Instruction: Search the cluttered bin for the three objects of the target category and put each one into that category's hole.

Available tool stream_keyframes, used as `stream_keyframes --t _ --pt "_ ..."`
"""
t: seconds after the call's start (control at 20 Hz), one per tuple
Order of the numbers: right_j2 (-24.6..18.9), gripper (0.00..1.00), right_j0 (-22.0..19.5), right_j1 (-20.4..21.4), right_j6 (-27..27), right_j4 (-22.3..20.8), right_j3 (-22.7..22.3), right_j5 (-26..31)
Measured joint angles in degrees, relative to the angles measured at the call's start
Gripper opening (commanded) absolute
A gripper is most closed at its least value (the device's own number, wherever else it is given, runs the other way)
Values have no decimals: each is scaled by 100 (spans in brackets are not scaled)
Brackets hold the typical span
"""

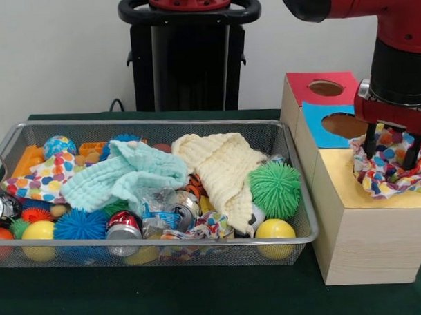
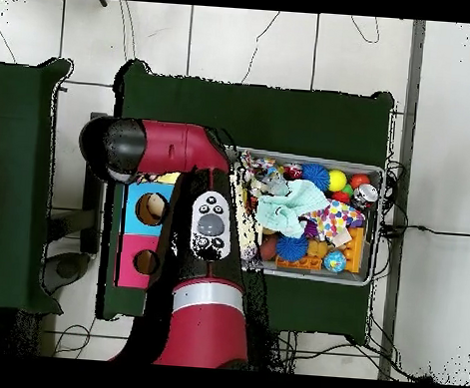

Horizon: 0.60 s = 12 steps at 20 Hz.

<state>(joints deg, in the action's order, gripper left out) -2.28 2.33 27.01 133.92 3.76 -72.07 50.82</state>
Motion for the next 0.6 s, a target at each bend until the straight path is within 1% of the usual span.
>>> stream_keyframes --t 0.4,0.6 --pt "38 100 8 51 0 -121 7 543" --pt "86 100 8 238 0 -231 -101 670"
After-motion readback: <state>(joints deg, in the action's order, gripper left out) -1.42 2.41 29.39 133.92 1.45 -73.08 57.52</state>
